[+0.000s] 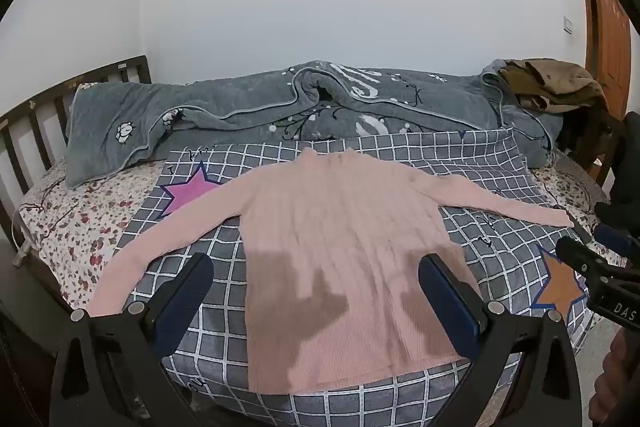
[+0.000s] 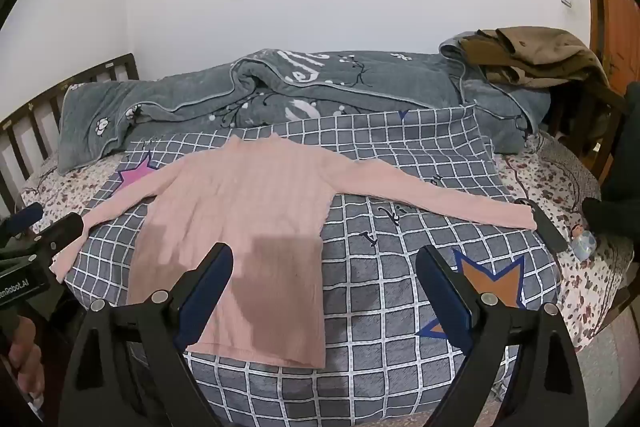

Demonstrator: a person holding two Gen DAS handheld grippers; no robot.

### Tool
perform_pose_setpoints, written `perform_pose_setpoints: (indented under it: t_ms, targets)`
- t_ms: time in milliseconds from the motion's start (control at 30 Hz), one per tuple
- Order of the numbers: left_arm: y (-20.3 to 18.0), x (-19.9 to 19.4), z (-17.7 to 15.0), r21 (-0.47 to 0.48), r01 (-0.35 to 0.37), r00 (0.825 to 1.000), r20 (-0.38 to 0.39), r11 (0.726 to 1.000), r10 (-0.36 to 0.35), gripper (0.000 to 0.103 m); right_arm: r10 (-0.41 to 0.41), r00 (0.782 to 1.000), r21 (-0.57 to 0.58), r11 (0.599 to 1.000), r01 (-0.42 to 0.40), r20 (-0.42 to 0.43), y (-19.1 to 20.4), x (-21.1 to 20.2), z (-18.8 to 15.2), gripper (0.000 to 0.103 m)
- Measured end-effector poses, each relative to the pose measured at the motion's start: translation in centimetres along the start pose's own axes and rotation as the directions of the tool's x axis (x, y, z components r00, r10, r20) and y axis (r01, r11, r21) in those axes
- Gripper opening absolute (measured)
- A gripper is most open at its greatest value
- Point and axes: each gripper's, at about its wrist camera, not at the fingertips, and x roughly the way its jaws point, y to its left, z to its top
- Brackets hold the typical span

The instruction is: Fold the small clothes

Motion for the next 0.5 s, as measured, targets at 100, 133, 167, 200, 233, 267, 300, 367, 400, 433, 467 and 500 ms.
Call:
perform_pose_setpoints:
  t_ms: [100,133,167,200,233,267,300,367,400,433,467,500]
  targets:
    - [0.12,0.15,0.03,-0.017,0.004,1.0,-0.003,1.0,-0.004,0.103,-0.004,1.0,-0.002,1.0,0.004,-0.003,0.01,0.04,0.02,0.092]
    - [0.25,0.13,-0.18,-0.022,0.004,1.0,-0.004,1.0,-0.005,0.103,-0.006,1.0,0.0,1.0,0.006,-0.002,0.0,0.06,0.03,0.092]
    - [0.25,0.22,-0.18,-0.026,0.003,1.0,-0.004,1.0,-0.003,0.103,-0.006,1.0,0.001,1.0,0.006,-0.002,-0.02,0.08,0.05,0.092]
    - [0.08,0.26,0.0,-0.026,-0.001,1.0,-0.004,1.0,0.001,0.103,-0.006,1.0,0.002,1.0,0.006,-0.002,-0.04,0.08,0.07,0.092]
    - [0.03,0.02,-0.05,-0.027,-0.003,1.0,0.0,1.0,0.003,0.103,-0.005,1.0,0.002,1.0,0.005,0.0,-0.17,-0.15,-0.05,0.092]
    - [0.14,-0.07,0.02,-0.031,-0.003,1.0,0.002,1.0,0.003,0.103,-0.006,1.0,0.002,1.0,0.006,-0.002,-0.17,-0.13,-0.01,0.092]
    - [0.36,-0.14,0.11,-0.037,0.0,1.0,0.003,0.999,0.001,0.103,-0.007,1.0,0.001,1.0,0.007,-0.003,-0.17,-0.14,0.03,0.092]
    - [0.39,-0.28,0.17,-0.045,0.007,1.0,0.005,0.999,-0.007,0.103,-0.008,1.0,0.001,1.0,0.008,-0.002,-0.35,-0.08,0.22,0.092]
    - [0.44,-0.35,0.08,-0.049,0.009,1.0,0.008,0.999,-0.009,0.103,-0.008,1.0,-0.001,1.0,0.008,-0.001,-0.37,-0.06,0.25,0.092]
    - [0.38,-0.38,0.08,-0.05,0.01,1.0,0.01,0.999,-0.009,0.103,-0.008,1.0,0.002,1.0,0.008,-0.001,-0.45,-0.08,0.29,0.092]
    - [0.34,-0.41,0.05,-0.05,0.011,1.0,0.012,0.999,-0.01,0.103,-0.009,1.0,0.002,1.0,0.009,0.001,-0.52,-0.07,0.33,0.092]
    - [0.33,-0.4,0.0,-0.05,0.013,1.0,0.013,0.999,-0.013,0.103,-0.008,1.0,0.002,1.0,0.008,0.003,-0.57,-0.04,0.33,0.092]
